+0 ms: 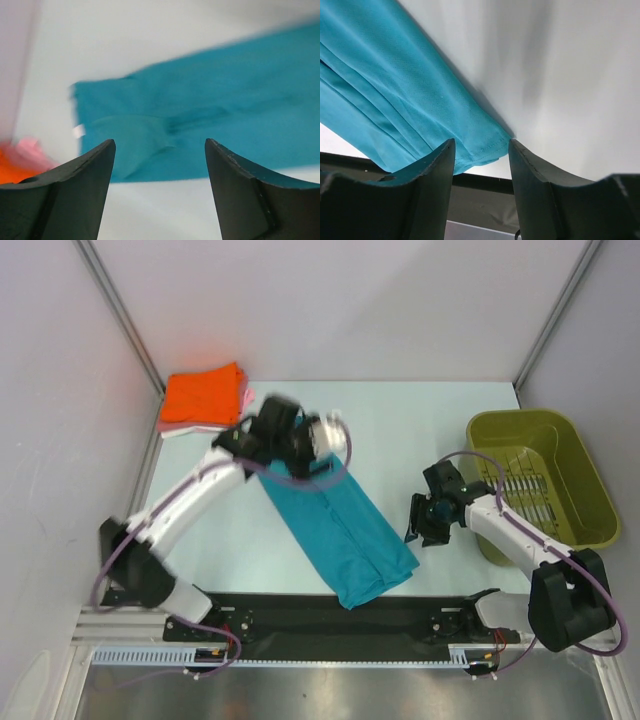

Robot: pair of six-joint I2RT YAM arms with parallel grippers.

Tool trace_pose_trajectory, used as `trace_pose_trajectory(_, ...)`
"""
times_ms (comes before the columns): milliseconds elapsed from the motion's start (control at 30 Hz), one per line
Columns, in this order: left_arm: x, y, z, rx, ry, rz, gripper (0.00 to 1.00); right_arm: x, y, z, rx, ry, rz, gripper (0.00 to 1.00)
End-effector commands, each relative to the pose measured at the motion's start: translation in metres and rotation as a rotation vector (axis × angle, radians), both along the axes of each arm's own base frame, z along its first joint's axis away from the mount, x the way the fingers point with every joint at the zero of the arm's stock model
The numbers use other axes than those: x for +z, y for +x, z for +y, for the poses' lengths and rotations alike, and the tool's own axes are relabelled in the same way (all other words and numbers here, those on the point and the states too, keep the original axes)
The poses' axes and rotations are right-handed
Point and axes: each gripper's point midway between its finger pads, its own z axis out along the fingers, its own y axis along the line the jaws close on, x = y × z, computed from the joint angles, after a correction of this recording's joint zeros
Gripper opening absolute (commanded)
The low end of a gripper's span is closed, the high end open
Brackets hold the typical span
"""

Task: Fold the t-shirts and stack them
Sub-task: Fold the tshirt

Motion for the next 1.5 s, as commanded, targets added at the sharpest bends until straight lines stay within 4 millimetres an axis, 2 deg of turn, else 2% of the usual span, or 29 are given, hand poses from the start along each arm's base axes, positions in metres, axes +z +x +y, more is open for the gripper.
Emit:
trace_pose_trajectory(0, -0.059, -0.128, 0.002, -0.423, 0.103, 0.086, 0.79, -0.005, 0.006, 0.009, 0.037, 0.051, -0.047, 0.52)
trace_pose_trajectory(33, -0.090, -0.147, 0.016, -0.429, 0.144, 0.131, 0.77, -0.008, 0.005, 0.007, 0.039, 0.049, -0.049, 0.52)
trace_pose_trajectory(67, -0.092, -0.139, 0.021, -0.377, 0.152, 0.082, 0.67, -0.011, 0.004, 0.006, 0.040, 0.049, -0.053, 0.52)
trace_pose_trajectory(133, -0.100, -0.129, 0.039, -0.212, 0.125, 0.101, 0.60, -0.009, 0.004, 0.007, 0.047, 0.057, -0.074, 0.52)
trace_pose_trajectory(333, -0.086, -0.043, 0.070, 0.356, -0.068, 0.150, 0.57, 0.006, 0.016, 0.013, 0.033, 0.074, -0.149, 0.49)
trace_pose_trajectory(400, -0.089, -0.027, 0.078, 0.457, -0.123, 0.170, 0.59, 0.021, 0.030, 0.021, 0.077, 0.083, -0.225, 0.49)
trace_pose_trajectory(433, -0.089, -0.018, 0.090, 0.544, -0.173, 0.192, 0.60, 0.041, 0.045, 0.031, 0.100, 0.115, -0.285, 0.50)
trace_pose_trajectory(500, -0.100, -0.009, 0.100, 0.617, -0.200, 0.238, 0.61, 0.053, 0.071, 0.045, 0.157, 0.140, -0.340, 0.51)
trace_pose_trajectory(533, -0.101, 0.000, 0.113, 0.693, -0.222, 0.254, 0.63, 0.077, 0.093, 0.055, 0.180, 0.158, -0.403, 0.51)
trace_pose_trajectory(633, -0.119, 0.015, 0.141, 0.844, -0.230, 0.307, 0.66, 0.068, 0.133, 0.076, 0.233, 0.121, -0.395, 0.54)
trace_pose_trajectory(667, -0.115, 0.024, 0.146, 0.867, -0.243, 0.296, 0.68, 0.072, 0.159, 0.093, 0.245, 0.138, -0.418, 0.56)
trace_pose_trajectory(700, -0.118, 0.029, 0.151, 0.904, -0.261, 0.314, 0.68, 0.068, 0.170, 0.102, 0.257, 0.151, -0.412, 0.57)
trace_pose_trajectory(767, -0.120, 0.050, 0.170, 0.997, -0.274, 0.317, 0.71, 0.087, 0.203, 0.126, 0.271, 0.193, -0.477, 0.59)
trace_pose_trajectory(800, -0.121, 0.058, 0.176, 1.024, -0.281, 0.316, 0.72, 0.064, 0.219, 0.133, 0.270, 0.180, -0.443, 0.59)
trace_pose_trajectory(833, -0.135, 0.064, 0.186, 1.074, -0.280, 0.345, 0.74, 0.063, 0.229, 0.141, 0.276, 0.188, -0.456, 0.59)
trace_pose_trajectory(867, -0.130, 0.077, 0.194, 1.104, -0.295, 0.322, 0.74, 0.079, 0.252, 0.155, 0.281, 0.206, -0.522, 0.59)
trace_pose_trajectory(900, -0.133, 0.083, 0.197, 1.128, -0.306, 0.327, 0.75, 0.076, 0.263, 0.161, 0.279, 0.205, -0.531, 0.59)
trace_pose_trajectory(933, -0.140, 0.093, 0.203, 1.148, -0.305, 0.333, 0.75, 0.047, 0.274, 0.166, 0.267, 0.199, -0.484, 0.59)
trace_pose_trajectory(967, -0.143, 0.098, 0.205, 1.157, -0.307, 0.337, 0.75, 0.065, 0.295, 0.178, 0.257, 0.226, -0.534, 0.59)
trace_pose_trajectory(1000, -0.147, 0.102, 0.205, 1.162, -0.308, 0.344, 0.75, 0.061, 0.303, 0.184, 0.241, 0.243, -0.525, 0.58)
trace_pose_trajectory(1033, -0.151, 0.109, 0.204, 1.166, -0.310, 0.351, 0.75, 0.034, 0.314, 0.191, 0.225, 0.254, -0.491, 0.56)
trace_pose_trajectory(1100, -0.160, 0.115, 0.204, 1.180, -0.317, 0.373, 0.76, 0.039, 0.332, 0.210, 0.179, 0.320, -0.509, 0.55)
trace_pose_trajectory(1133, -0.159, 0.119, 0.203, 1.184, -0.323, 0.375, 0.75, 0.018, 0.340, 0.215, 0.164, 0.321, -0.497, 0.54)
trace_pose_trajectory(1167, -0.168, 0.122, 0.203, 1.193, -0.321, 0.393, 0.76, 0.012, 0.345, 0.221, 0.137, 0.333, -0.489, 0.54)
trace_pose_trajectory(1200, -0.170, 0.125, 0.207, 1.208, -0.331, 0.397, 0.75, 0.024, 0.357, 0.229, 0.124, 0.351, -0.528, 0.54)
trace_pose_trajectory(1233, -0.170, 0.131, 0.209, 1.212, -0.341, 0.392, 0.75, 0.002, 0.361, 0.234, 0.108, 0.353, -0.503, 0.54)
trace_pose_trajectory(1300, -0.179, 0.136, 0.216, 1.233, -0.347, 0.405, 0.72, 0.011, 0.375, 0.243, 0.065, 0.395, -0.527, 0.52)
trace_pose_trajectory(1367, -0.180, 0.144, 0.216, 1.225, -0.361, 0.401, 0.68, -0.009, 0.383, 0.247, 0.029, 0.409, -0.514, 0.51)
trace_pose_trajectory(1467, -0.191, 0.150, 0.208, 1.202, -0.387, 0.434, 0.64, -0.014, 0.394, 0.253, -0.044, 0.455, -0.519, 0.48)
